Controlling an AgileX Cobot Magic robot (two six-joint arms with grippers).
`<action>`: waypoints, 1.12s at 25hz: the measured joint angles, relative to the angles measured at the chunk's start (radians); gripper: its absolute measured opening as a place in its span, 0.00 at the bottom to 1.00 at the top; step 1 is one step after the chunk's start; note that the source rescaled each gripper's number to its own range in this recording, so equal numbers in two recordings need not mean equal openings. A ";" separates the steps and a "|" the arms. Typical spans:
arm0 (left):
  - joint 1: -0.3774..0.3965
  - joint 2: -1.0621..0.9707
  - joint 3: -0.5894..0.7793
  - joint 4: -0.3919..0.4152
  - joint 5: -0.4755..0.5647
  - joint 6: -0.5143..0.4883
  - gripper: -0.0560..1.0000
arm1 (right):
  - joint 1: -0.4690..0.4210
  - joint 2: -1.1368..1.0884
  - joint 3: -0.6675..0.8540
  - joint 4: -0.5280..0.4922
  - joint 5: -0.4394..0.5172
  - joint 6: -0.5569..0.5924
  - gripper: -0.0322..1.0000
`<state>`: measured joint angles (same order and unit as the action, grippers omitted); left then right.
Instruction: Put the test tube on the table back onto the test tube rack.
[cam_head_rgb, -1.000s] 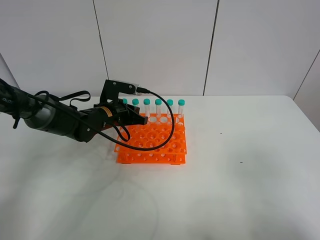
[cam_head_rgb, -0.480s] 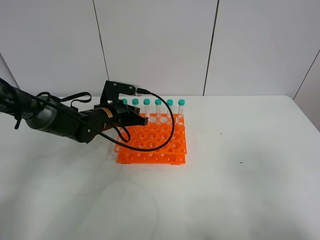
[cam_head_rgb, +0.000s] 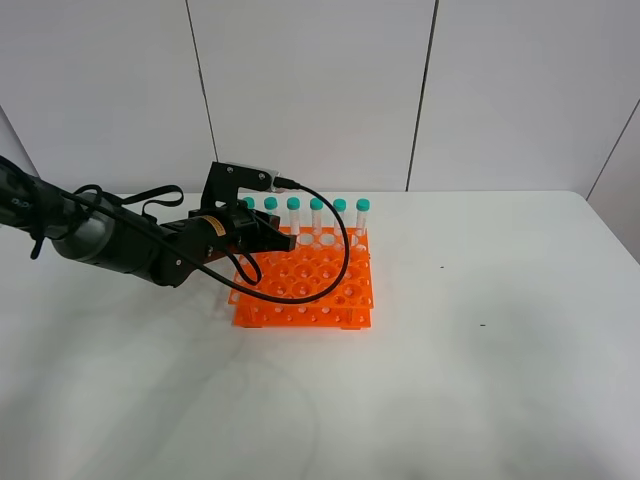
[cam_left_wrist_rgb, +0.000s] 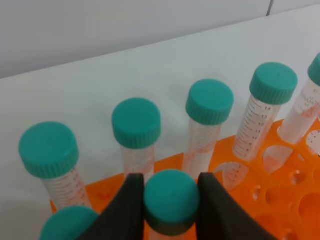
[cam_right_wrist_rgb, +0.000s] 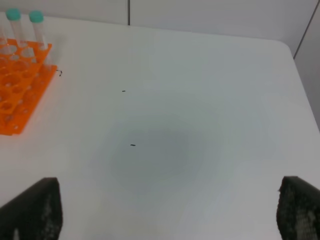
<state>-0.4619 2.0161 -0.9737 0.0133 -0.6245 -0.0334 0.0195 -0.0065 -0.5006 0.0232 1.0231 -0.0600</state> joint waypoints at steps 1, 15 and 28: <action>0.000 0.000 0.000 0.000 0.000 0.000 0.10 | 0.000 0.000 0.000 0.000 0.000 0.000 0.94; -0.012 -0.023 0.000 0.017 0.016 -0.001 0.46 | 0.000 0.000 0.000 0.000 0.000 0.000 0.94; -0.028 -0.109 0.001 0.023 0.075 -0.001 0.69 | 0.000 0.000 0.000 0.000 0.000 0.000 0.94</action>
<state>-0.4899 1.9072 -0.9726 0.0358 -0.5495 -0.0345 0.0195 -0.0065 -0.5006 0.0232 1.0231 -0.0600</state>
